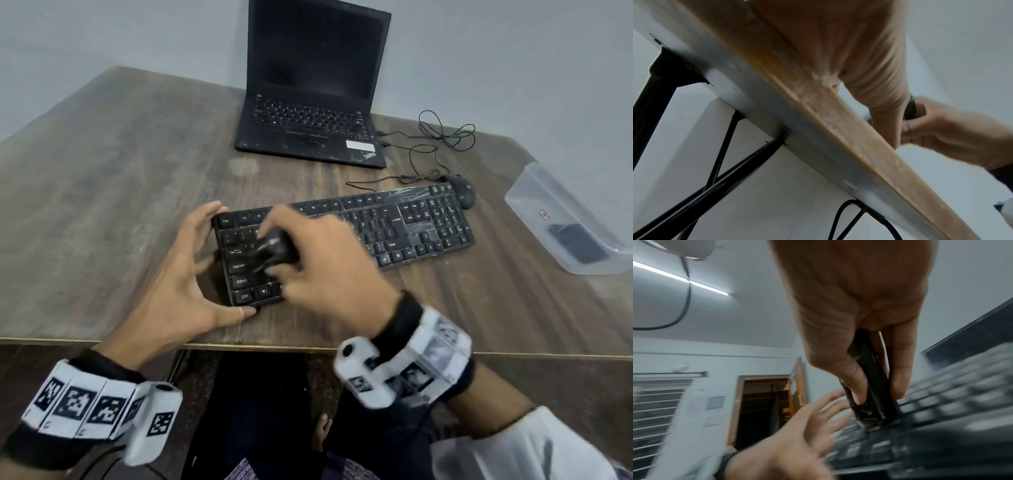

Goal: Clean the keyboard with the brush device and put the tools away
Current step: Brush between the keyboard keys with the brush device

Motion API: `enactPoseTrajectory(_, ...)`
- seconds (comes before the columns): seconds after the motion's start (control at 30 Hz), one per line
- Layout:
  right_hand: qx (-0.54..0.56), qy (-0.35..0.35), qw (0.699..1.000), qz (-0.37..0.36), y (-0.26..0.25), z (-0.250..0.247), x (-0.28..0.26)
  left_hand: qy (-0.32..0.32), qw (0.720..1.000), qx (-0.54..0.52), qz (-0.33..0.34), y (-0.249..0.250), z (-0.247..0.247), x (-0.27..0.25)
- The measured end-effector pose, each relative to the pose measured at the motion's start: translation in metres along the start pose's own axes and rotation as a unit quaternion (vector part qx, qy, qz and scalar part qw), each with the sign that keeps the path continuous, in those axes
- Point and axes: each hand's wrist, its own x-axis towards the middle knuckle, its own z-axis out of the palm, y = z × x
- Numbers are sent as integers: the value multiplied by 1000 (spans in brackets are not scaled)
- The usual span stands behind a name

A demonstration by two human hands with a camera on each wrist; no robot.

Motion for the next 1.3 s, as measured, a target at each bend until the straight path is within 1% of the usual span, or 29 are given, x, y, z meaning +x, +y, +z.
enactPoseTrajectory(0.07, -20, 41, 996, 81, 44, -25, -9, -6, 1000, 17, -21, -1, -1, 0)
enactPoseTrajectory(0.17, -59, 119, 972, 196, 105, -63, -21, -8, 999, 19, -33, -1, -2, 0)
enactPoseTrajectory(0.2, -60, 137, 963, 223, 118, -71, -23, -9, 999, 17, -35, -1, -1, 0)
enactPoseTrajectory(0.27, -51, 141, 959, 240, 122, -75, -23, -7, 999, 15, -38, 0, -1, 1)
enactPoseTrajectory(0.33, -32, 110, 969, 218, 94, -60, -22, -6, 999, 14, -42, -1, 0, 1)
enactPoseTrajectory(0.37, -15, 92, 977, 190, 72, -48, -23, -4, 999, 13, -41, -2, 0, 1)
enactPoseTrajectory(0.43, 21, 50, 993, 105, 23, -17, -28, -2, 999, 9, -33, -3, 0, 1)
enactPoseTrajectory(0.5, 22, 16, 999, 23, -18, 9, -32, -3, 1000, -7, -14, -3, 0, 2)
enactPoseTrajectory(0.57, 7, 8, 1000, -21, -35, 23, -31, -7, 1000, -9, 0, -1, 1, 2)
enactPoseTrajectory(0.6, 5, 6, 1000, -21, -33, 23, -30, -7, 1000, -6, -2, -1, 0, 1)
enactPoseTrajectory(0.67, 6, 13, 1000, 14, -12, 11, -32, 1, 1000, 4, -17, 0, 0, 1)
enactPoseTrajectory(0.73, 7, 45, 996, 77, 26, -9, -36, -1, 999, 21, -32, 1, 0, 1)
enactPoseTrajectory(0.8, -14, 91, 985, 147, 69, -36, -43, -6, 999, 26, -39, 0, -1, 1)
enactPoseTrajectory(0.87, -50, 138, 965, 219, 106, -59, -48, -10, 999, 25, -45, -1, -1, 1)
enactPoseTrajectory(0.93, -69, 164, 947, 269, 128, -71, -51, -9, 998, 26, -47, -1, -2, 0)
enactPoseTrajectory(1.0, -56, 164, 944, 282, 126, -70, -52, -7, 998, 29, -49, 0, -2, 1)
enactPoseTrajectory(1.07, -20, 140, 956, 256, 99, -58, -51, -7, 998, 32, -49, 0, -2, 1)
enactPoseTrajectory(1.13, 25, 94, 977, 188, 57, -33, -50, -8, 998, 32, -46, -1, -2, 1)
enactPoseTrajectory(1.2, 64, 37, 991, 111, 11, -3, -48, -7, 999, 28, -32, -2, -2, 1)
enactPoseTrajectory(1.27, 60, 6, 996, 57, -19, 18, -43, -9, 1000, 21, -20, -1, -2, 1)
enactPoseTrajectory(1.3, 56, 4, 997, 47, -23, 22, -41, -8, 1000, 21, -19, 0, -2, 1)
